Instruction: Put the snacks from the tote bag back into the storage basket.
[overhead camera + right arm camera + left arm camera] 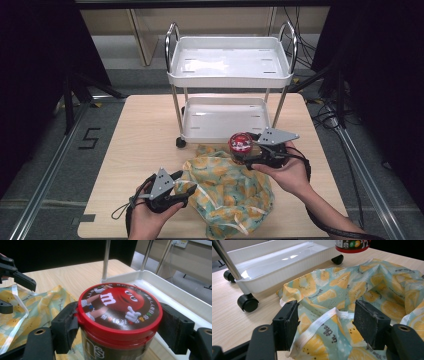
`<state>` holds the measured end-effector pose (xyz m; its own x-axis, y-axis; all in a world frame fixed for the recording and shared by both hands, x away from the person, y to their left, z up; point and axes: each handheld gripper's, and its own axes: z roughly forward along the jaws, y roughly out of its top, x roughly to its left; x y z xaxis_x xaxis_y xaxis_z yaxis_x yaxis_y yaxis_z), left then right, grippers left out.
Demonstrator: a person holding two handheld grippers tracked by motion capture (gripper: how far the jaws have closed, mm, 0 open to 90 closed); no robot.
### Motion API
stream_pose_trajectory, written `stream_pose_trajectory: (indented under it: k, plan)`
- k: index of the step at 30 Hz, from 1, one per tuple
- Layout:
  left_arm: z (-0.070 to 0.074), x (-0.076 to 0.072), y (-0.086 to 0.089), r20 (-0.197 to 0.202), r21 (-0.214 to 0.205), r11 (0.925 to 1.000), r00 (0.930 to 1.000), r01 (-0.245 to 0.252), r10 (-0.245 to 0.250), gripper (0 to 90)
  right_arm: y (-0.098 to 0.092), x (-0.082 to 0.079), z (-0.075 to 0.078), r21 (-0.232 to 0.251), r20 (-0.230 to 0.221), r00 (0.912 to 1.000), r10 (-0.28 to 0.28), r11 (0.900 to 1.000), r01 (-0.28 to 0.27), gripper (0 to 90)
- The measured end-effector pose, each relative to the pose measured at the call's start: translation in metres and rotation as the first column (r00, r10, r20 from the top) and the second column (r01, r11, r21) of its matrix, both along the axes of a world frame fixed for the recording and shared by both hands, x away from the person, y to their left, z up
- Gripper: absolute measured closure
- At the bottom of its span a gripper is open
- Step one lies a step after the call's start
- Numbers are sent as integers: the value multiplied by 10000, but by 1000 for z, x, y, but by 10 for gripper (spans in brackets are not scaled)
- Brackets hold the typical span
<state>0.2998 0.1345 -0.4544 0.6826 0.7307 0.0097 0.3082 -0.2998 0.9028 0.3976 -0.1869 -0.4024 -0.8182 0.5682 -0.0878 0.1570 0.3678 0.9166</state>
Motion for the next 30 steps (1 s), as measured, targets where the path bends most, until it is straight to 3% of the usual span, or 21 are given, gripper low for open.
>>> stream_pose_trajectory:
  k: [1,5,6,9,14,16,20,22,30]
  plan:
    - [0,0,1,78,94,9999,10000,56,-57,362,-1,1,1,-162,79,9998,161,9997,-160,259]
    - [0,0,0,60,92,9999,10000,64,-64,362,0,1,1,-14,-44,10000,55,10000,-55,259]
    - [0,0,0,-2,15,10000,10000,17,-17,362,0,3,1,-24,172,9998,118,9999,-117,259]
    - [1,0,0,106,127,9999,9999,86,-87,362,0,3,1,70,198,9998,-1,10000,-1,259]
    - [0,0,0,-10,25,10000,10000,29,-29,362,-1,4,2,-34,-11,10000,56,10000,-56,259]
    - [0,0,-1,-27,-49,10000,10000,50,-50,362,0,6,1,110,178,9998,-51,9999,49,259]
    - [0,1,0,11,86,9999,9999,138,-138,362,-1,8,3,5,219,9997,-71,10000,71,259]
    - [-1,1,-1,-20,-75,9999,10000,77,-77,362,1,7,2,238,110,9998,-190,9995,188,259]
    - [0,0,-1,-1,-7,10000,10000,31,-31,362,2,11,2,161,227,9996,-154,9998,151,259]
